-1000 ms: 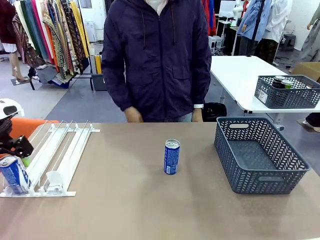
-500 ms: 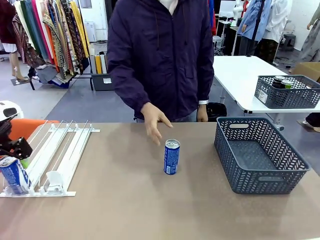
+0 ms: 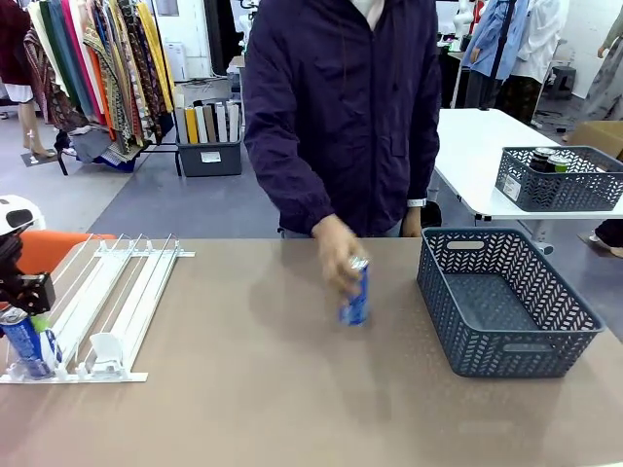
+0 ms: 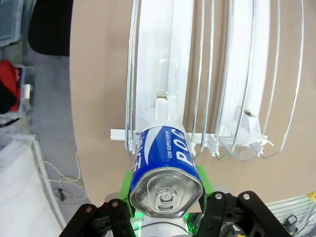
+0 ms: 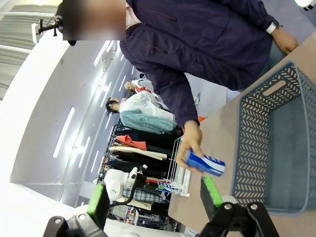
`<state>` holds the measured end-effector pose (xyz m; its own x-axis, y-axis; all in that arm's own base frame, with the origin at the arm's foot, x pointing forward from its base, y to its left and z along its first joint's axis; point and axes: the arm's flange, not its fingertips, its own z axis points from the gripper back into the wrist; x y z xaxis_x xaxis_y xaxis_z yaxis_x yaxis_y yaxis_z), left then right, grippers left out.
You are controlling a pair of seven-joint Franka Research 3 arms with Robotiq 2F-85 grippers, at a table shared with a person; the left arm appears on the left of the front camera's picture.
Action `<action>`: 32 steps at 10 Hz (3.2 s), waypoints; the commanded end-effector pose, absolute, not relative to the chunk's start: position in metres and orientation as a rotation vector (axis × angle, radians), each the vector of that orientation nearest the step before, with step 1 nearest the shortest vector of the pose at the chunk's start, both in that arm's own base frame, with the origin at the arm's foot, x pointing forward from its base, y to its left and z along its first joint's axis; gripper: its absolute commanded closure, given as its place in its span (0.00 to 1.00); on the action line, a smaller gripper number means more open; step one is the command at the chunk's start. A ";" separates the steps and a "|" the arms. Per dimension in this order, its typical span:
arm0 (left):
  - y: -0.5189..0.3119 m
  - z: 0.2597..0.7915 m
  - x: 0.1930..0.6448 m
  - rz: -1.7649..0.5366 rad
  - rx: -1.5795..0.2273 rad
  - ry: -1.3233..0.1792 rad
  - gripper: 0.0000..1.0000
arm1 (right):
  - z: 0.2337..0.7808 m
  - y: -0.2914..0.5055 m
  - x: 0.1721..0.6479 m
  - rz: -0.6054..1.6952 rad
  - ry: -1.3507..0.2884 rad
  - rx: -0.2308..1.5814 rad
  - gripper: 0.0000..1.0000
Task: Retrieve and store the cans from the dispenser.
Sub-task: Pick up one can from the Automatic Can Dispenser and place it in the middle of the table.
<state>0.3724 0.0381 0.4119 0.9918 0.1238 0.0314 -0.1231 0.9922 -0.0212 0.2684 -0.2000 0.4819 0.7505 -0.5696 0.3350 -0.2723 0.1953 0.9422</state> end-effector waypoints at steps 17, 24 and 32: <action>0.064 0.607 0.214 0.158 -0.195 -0.277 1.00 | 0.487 -0.200 0.271 -0.242 -0.776 1.416 0.00; -0.080 0.615 0.292 -0.026 -0.300 -0.352 1.00 | 0.487 -0.200 0.271 -0.242 -0.776 1.416 0.00; -0.440 0.494 0.389 -0.478 -0.021 -0.325 1.00 | 0.487 -0.200 0.271 -0.242 -0.776 1.416 0.00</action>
